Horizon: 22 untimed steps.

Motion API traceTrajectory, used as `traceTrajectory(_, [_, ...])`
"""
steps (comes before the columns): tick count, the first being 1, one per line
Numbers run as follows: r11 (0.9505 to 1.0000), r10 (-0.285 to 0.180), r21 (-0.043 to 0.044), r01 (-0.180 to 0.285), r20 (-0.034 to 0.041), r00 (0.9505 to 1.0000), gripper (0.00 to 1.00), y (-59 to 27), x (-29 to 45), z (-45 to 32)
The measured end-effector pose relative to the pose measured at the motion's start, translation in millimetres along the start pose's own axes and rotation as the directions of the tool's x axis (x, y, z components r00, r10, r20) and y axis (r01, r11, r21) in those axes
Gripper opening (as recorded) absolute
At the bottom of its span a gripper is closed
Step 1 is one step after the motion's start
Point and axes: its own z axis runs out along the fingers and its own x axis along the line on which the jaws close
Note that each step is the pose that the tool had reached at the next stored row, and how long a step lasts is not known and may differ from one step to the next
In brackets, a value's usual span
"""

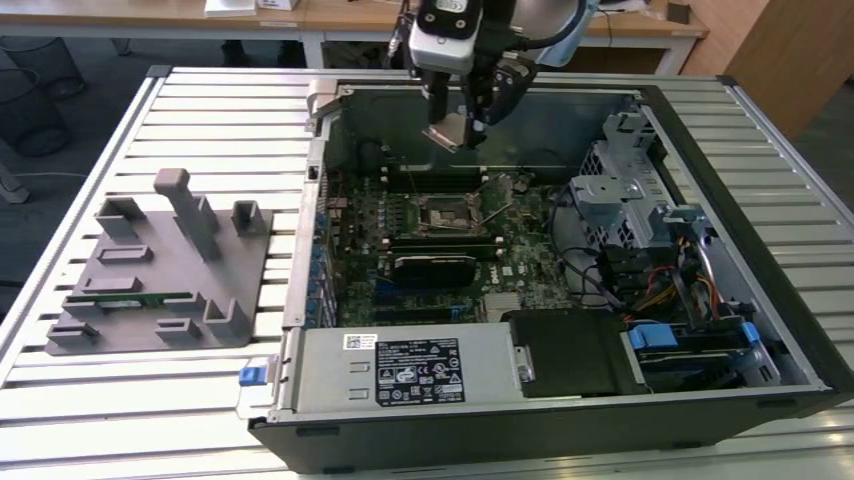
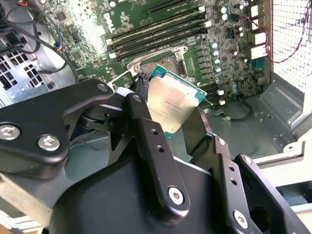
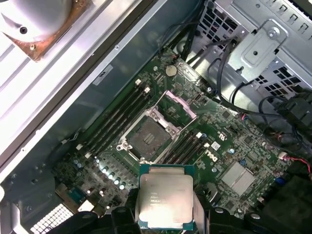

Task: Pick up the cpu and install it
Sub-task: 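Place the cpu into insertion slot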

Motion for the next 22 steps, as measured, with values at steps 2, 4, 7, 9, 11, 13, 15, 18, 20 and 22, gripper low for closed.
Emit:
traceTrajectory(2, [0.9999, 0.015, -0.0002, -0.015, 0.0005, 0.9999, 0.53, 0.1, 0.2, 0.1])
traceTrajectory(4, [0.9996, 0.029, -0.0005, -0.029, 0.0010, 0.9996, 0.53, 0.2, 0.2, 0.2])
traceTrajectory(7, [0.9988, 0.049, -0.0005, -0.049, 0.0018, 0.9988, 0.53, 0.3, 0.4, 0.3])
traceTrajectory(9, [0.9980, 0.063, -0.0007, -0.063, 0.0023, 0.9980, 0.53, 0.5, 0.6, 0.4])
traceTrajectory(11, [0.9971, 0.076, -0.0009, -0.076, 0.0027, 0.9971, 0.53, 0.5, 0.6, 0.5])
traceTrajectory(13, [0.9959, 0.090, -0.0012, -0.090, 0.0031, 0.9959, 0.53, 0.6, 0.7, 0.6])
traceTrajectory(15, [0.9945, 0.104, -0.0013, -0.104, 0.0037, 0.9945, 0.53, 0.7, 0.8, 0.7])
traceTrajectory(18, [0.9918, 0.128, -0.0017, -0.128, 0.0044, 0.9918, 0.53, 0.7, 0.9, 0.9])
traceTrajectory(20, [0.9895, 0.144, -0.0019, -0.144, 0.0051, 0.9895, 0.53, 0.8, 0.9, 0.9])
traceTrajectory(22, [0.9870, 0.161, -0.0022, -0.161, 0.0056, 0.9870, 0.53, 0.8, 0.9, 1.0])
